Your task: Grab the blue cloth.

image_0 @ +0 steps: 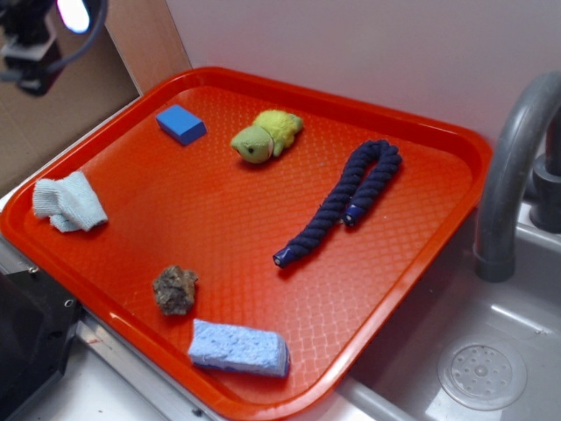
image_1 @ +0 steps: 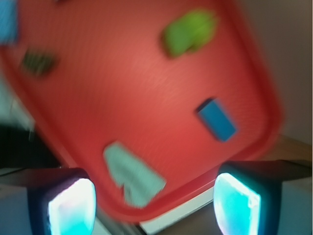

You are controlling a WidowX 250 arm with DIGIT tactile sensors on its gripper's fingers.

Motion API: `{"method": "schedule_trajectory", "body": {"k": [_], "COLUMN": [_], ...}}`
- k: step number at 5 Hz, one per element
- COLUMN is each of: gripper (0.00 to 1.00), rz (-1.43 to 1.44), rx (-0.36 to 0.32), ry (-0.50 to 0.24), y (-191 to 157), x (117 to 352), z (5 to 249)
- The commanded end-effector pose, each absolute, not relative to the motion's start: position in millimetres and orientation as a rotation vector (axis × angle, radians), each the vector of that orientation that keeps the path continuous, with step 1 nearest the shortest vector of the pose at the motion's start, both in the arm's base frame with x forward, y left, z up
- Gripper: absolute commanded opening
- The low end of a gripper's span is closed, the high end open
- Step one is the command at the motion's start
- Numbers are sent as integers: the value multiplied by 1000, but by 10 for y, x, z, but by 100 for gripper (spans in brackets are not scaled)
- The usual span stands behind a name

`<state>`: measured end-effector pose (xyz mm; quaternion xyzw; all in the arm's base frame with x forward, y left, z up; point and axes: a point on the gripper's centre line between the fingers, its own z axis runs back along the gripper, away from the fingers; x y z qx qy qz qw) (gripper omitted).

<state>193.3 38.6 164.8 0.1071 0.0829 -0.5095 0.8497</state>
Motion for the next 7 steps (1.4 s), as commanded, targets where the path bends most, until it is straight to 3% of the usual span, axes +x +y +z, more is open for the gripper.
{"method": "schedule_trajectory", "body": {"k": [1,3,4,6,7], "gripper": [100,100,100,100,0], "rz": [-1220,-1190,-1192,-1120,-1085], "rx": [243,289,279,272,246], "ry": [359,385,451,416,379], "y": [602,725,796,857,903], "x": [1630,1575,1480,1342,1318], "z": [1175,656,477,300,231]}}
